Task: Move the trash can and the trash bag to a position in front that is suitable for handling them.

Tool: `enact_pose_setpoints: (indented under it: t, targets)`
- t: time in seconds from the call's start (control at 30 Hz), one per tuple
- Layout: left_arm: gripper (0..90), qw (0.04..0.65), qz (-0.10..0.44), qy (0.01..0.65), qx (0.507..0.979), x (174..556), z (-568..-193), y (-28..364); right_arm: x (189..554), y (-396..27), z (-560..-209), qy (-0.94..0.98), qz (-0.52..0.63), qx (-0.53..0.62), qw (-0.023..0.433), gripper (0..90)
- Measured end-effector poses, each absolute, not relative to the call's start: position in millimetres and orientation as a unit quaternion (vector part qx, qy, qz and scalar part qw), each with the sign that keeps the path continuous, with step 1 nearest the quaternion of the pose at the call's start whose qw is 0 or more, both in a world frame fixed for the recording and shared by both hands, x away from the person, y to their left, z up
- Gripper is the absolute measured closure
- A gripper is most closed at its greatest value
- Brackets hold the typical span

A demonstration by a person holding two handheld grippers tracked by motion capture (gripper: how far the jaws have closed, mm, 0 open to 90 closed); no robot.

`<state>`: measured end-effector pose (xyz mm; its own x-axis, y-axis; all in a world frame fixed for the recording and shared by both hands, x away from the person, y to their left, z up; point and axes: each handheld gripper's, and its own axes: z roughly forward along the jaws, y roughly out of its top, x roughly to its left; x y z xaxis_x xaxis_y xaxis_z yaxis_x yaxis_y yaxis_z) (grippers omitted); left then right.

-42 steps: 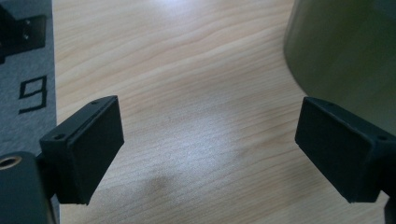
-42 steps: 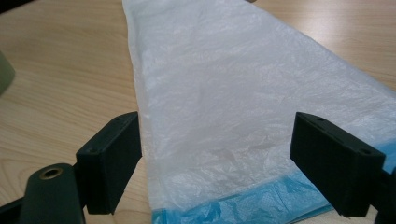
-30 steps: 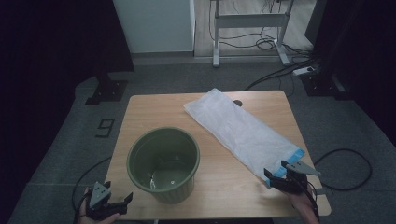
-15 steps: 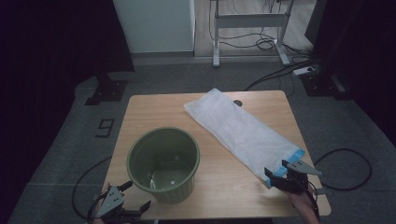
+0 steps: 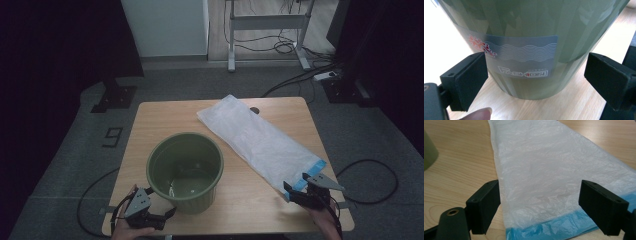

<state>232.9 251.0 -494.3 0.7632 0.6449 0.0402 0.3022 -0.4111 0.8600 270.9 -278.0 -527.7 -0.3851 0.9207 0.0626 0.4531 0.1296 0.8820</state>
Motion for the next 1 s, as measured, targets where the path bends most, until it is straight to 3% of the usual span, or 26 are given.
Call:
enact_pose_setpoints:
  t: [0.63,0.77,1.0]
  targets:
    - [6.2,0.458,0.16,0.25,0.838,266.3,-491.9,192.7,260.8,-288.1,-525.5,0.694,0.447,0.495,0.271,17.4]
    - [7.5,0.441,0.188,0.254,0.84,272.0,-492.5,174.9,257.8,-287.8,-525.5,0.694,0.446,0.495,0.273,17.4]
    - [7.0,0.447,0.19,0.268,0.832,272.1,-494.5,169.7,255.1,-287.9,-525.7,0.695,0.444,0.493,0.275,17.5]
